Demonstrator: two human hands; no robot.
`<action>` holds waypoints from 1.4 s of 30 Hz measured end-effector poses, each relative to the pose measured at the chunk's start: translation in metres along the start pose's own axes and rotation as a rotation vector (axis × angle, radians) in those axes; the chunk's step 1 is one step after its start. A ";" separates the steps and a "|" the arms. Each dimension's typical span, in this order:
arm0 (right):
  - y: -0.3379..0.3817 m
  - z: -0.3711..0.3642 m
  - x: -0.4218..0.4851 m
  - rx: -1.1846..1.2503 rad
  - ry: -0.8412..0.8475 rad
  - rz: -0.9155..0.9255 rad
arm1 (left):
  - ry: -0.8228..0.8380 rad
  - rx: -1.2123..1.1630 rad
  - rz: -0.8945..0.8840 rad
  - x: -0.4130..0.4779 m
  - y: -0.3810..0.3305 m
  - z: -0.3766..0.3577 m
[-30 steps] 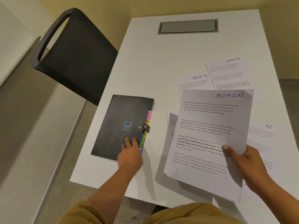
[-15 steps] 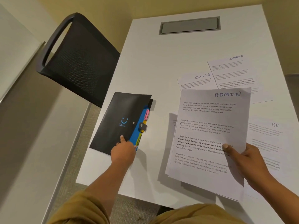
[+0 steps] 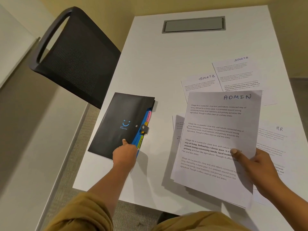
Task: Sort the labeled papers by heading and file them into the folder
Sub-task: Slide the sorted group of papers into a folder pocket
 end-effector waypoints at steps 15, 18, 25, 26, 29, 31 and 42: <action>0.026 -0.005 0.002 0.043 0.019 0.036 | -0.080 -0.123 0.025 -0.022 0.032 0.060; 0.044 -0.010 0.002 0.043 0.026 0.078 | -0.144 -0.187 0.059 -0.029 0.034 0.075; 0.090 -0.027 0.018 0.057 0.015 0.128 | -0.271 -0.373 0.056 -0.055 0.015 0.094; 0.097 -0.028 0.022 0.061 0.000 0.138 | -0.277 -0.386 0.052 -0.058 0.012 0.095; 0.122 -0.037 0.032 0.024 -0.017 0.188 | -0.283 -0.410 0.041 -0.064 0.002 0.093; 0.133 -0.047 0.039 -0.042 -0.014 0.210 | -0.288 -0.421 0.034 -0.068 -0.003 0.092; 0.132 -0.103 0.041 -0.336 0.072 0.231 | -0.267 -0.490 -0.023 -0.085 -0.028 0.093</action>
Point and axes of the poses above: each hand's wrist, its own x-axis towards the middle knuckle, its own z-axis out of the back of the hand, y = z × x, the point moved 8 cm from there along x, towards the middle knuckle, and after that the axes turned 6 degrees about -z, right-handed, at the moved point
